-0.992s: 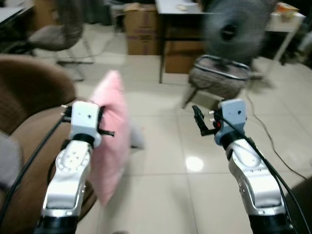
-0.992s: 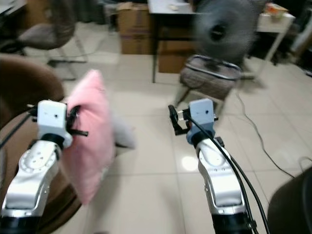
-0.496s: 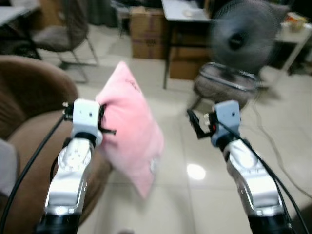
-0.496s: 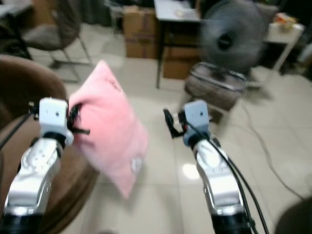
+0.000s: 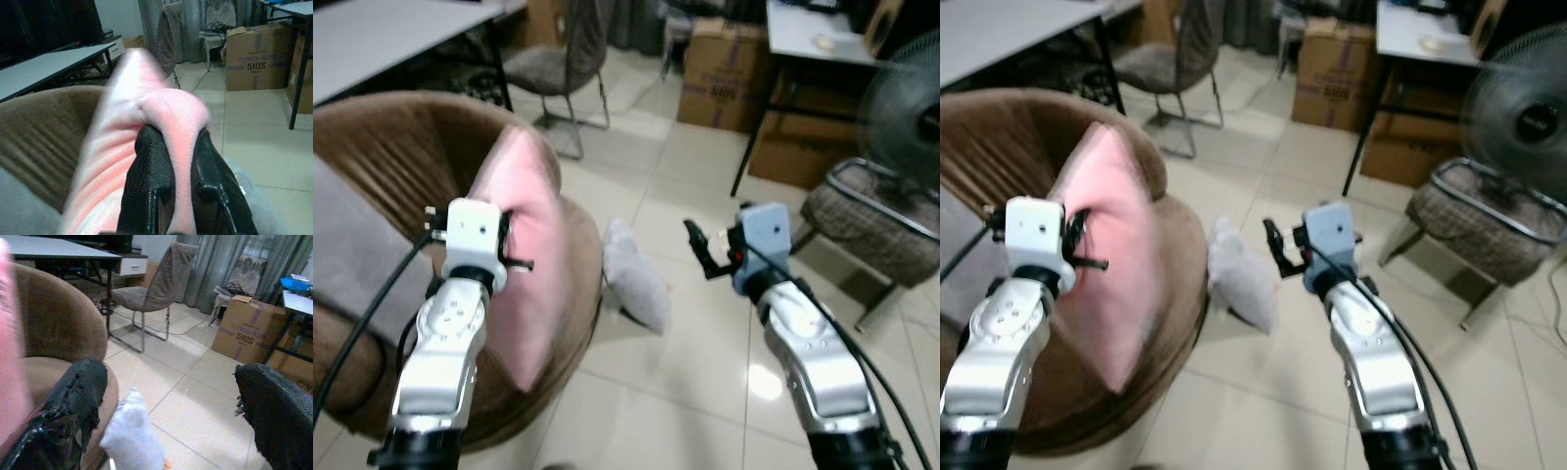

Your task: Move the pillow to the sofa from floor

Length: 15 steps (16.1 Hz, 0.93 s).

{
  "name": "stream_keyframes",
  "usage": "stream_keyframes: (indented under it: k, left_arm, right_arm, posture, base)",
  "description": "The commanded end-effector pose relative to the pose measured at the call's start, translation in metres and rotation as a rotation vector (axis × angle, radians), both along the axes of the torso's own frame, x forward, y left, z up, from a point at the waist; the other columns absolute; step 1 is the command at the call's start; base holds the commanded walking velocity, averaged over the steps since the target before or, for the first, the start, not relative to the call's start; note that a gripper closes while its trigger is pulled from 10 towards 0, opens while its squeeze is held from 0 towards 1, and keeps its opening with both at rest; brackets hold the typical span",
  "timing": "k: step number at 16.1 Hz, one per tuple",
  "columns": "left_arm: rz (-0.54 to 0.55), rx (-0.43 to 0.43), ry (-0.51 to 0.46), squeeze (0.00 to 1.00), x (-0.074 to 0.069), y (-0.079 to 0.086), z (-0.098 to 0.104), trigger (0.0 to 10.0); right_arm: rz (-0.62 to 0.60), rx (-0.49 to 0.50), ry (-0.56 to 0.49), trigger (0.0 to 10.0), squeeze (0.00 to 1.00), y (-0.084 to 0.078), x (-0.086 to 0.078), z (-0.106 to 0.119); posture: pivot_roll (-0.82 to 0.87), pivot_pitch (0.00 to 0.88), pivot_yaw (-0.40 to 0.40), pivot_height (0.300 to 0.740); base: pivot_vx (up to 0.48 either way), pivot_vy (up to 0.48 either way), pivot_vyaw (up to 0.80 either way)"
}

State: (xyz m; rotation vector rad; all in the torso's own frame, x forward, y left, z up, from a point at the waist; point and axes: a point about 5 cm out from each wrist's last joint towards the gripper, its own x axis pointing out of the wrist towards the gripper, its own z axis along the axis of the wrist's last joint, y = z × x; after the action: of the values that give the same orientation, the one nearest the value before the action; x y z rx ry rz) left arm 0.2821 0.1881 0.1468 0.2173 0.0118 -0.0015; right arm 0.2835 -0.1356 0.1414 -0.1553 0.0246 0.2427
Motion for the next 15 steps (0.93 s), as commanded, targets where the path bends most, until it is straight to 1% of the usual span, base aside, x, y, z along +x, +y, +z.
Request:
stream_keyframes:
  k: [1,5,11,13,14,15]
  left_arm:
    - [-0.048,0.0,-0.057,0.0,0.0025,-0.0133,0.0122,10.0]
    - [-0.068,0.009,-0.051,0.0,0.0023,-0.0146,0.0107,10.0]
    - [-0.069,0.018,-0.049,0.0,0.0021,-0.0126,0.01,10.0]
    - [-0.073,0.017,-0.048,0.0,0.0019,-0.0136,0.0095,10.0]
    - [-0.075,0.016,-0.047,0.0,0.0017,-0.0142,0.0092,10.0]
    - [-0.076,0.015,-0.047,0.0,0.0014,-0.0147,0.0091,10.0]
  right_arm:
    - [-0.044,-0.013,-0.001,10.0,0.0,-0.0123,0.0006,-0.0005]
    - [-0.043,-0.019,-0.006,10.0,0.0,-0.0122,0.0008,-0.0006]
    - [-0.033,-0.029,-0.011,10.0,0.0,-0.0124,0.0011,-0.0008]
    - [-0.008,-0.033,-0.011,10.0,0.0,-0.0103,0.0005,-0.0008]
    - [0.027,-0.055,-0.015,10.0,0.0,-0.0069,-0.0005,-0.0005]
    - [0.033,-0.059,-0.018,10.0,0.0,-0.0059,-0.0009,-0.0004]
  posture:
    - [0.07,0.0,0.003,0.74]
    - [0.06,0.0,0.004,0.74]
    - [0.06,0.0,0.0,0.74]
    - [0.06,0.0,-0.002,0.74]
    - [0.06,0.0,-0.003,0.74]
    - [0.06,0.0,-0.003,0.74]
  base:
    - [0.364,0.0,0.0]
    - [0.367,0.0,0.0]
    - [0.363,0.0,0.0]
    - [0.358,0.0,0.0]
    - [0.356,0.0,0.8]
    - [0.356,0.0,0.8]
